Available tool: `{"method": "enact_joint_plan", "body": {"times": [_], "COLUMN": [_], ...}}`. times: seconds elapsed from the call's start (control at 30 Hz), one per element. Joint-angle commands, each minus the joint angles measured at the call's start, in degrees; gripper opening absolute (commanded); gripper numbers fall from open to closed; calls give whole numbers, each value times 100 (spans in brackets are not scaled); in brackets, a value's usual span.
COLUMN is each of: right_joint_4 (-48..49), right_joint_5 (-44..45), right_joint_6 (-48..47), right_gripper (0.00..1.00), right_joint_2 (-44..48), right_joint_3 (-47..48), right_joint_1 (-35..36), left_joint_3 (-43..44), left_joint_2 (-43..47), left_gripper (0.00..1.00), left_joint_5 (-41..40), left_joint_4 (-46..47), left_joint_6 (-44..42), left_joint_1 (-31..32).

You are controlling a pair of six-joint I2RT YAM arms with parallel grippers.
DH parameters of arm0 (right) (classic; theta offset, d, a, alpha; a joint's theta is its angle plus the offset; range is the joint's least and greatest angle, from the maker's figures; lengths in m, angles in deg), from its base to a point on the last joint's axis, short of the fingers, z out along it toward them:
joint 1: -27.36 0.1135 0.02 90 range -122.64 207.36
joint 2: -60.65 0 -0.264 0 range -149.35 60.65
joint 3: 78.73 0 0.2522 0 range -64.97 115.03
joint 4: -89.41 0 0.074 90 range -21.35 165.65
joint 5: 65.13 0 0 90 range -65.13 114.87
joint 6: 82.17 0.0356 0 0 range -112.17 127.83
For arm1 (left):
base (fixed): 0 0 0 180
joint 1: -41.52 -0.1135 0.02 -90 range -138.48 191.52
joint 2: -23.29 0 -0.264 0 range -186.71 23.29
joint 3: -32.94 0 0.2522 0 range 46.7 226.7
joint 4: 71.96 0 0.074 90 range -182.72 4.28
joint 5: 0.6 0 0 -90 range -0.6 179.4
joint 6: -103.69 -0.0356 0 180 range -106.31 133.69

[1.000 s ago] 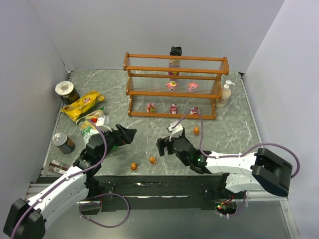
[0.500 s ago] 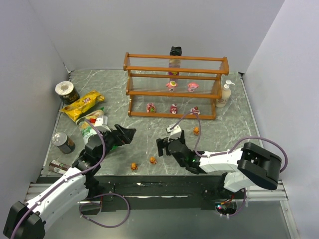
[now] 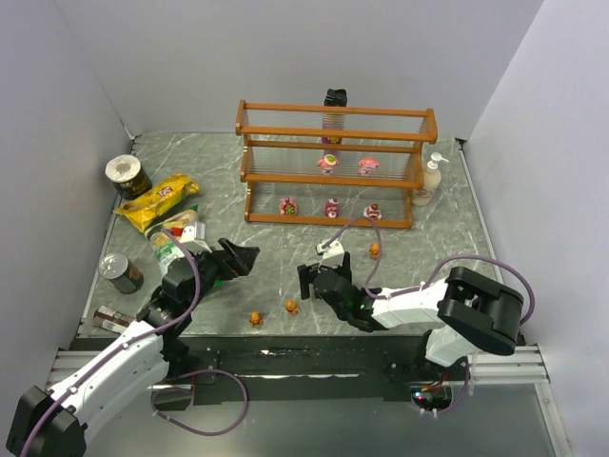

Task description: Place and organize the plastic toys onto the shelf

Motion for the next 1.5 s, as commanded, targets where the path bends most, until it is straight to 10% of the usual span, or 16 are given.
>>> {"method": "enact_joint_plan", "body": {"times": [0.0,0.5,0.9,1.47], "right_joint_4": [-160,-152,-591,-362], "right_joint_5": [334,395,597,-175], "right_joint_6": [211,300,511,-904], "right_gripper": [93,83,44,39], "right_joint_2": [-168,-406,-406,-247], "right_joint_3": [375,490,771,2526], "right_joint_1": [32,41,24,-828], "left_joint_3": [175,202,219,474], "left_joint_2": [111,147,129,111], "left_gripper": [96,96,96,96], "left_joint_5": [-50,-111,-172,-1078], "left_joint_4": [30,-49,-110,-989], "left_joint_6": [58,41,67,612], "left_joint_1": [-22,-14,-14,-22]}}
